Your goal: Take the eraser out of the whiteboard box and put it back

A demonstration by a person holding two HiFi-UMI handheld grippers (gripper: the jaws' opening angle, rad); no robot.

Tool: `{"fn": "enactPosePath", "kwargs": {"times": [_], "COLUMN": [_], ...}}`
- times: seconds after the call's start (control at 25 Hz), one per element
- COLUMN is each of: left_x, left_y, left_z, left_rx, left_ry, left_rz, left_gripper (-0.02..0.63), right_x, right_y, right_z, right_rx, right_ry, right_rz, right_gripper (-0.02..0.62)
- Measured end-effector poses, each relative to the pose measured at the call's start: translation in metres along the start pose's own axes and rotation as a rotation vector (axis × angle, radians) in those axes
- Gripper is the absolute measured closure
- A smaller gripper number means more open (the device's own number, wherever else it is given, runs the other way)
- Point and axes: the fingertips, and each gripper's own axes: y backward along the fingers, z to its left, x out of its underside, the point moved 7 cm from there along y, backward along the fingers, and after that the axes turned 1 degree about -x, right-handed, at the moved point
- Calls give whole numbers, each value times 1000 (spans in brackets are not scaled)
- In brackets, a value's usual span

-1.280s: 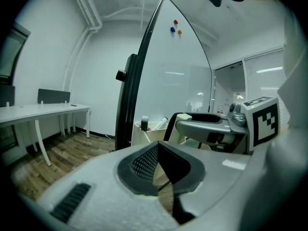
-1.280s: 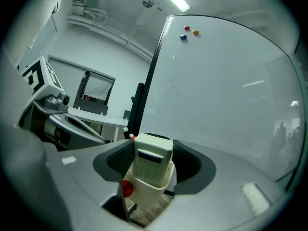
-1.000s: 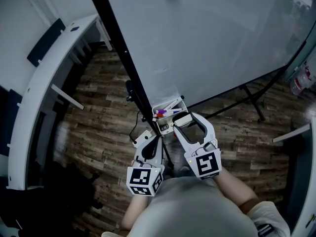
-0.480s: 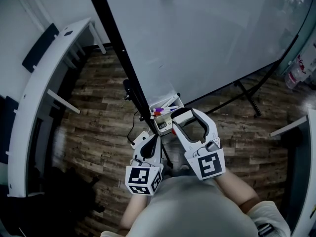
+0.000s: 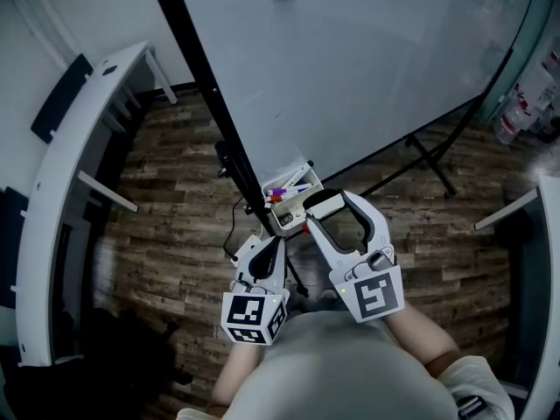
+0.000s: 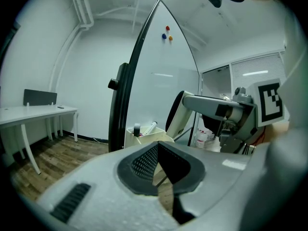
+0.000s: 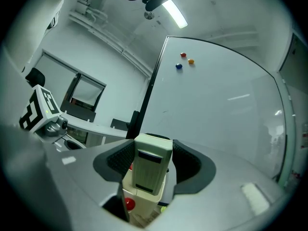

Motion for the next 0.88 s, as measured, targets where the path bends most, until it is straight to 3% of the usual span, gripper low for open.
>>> {"fn": "enactPosePath", "kwargs": {"times": [0.88], "left_x": [-3], "left_y": [16], "left_z": [-3], "left_rx": [138], "left_ry": [-42], "left_rz": [10], "left_gripper": [606], "right_x": [-24], "right_y": [34], "right_z": [21], "right_rx": [176], "right_ry": [-49], "right_rz": [-27], "right_gripper": [339]}}
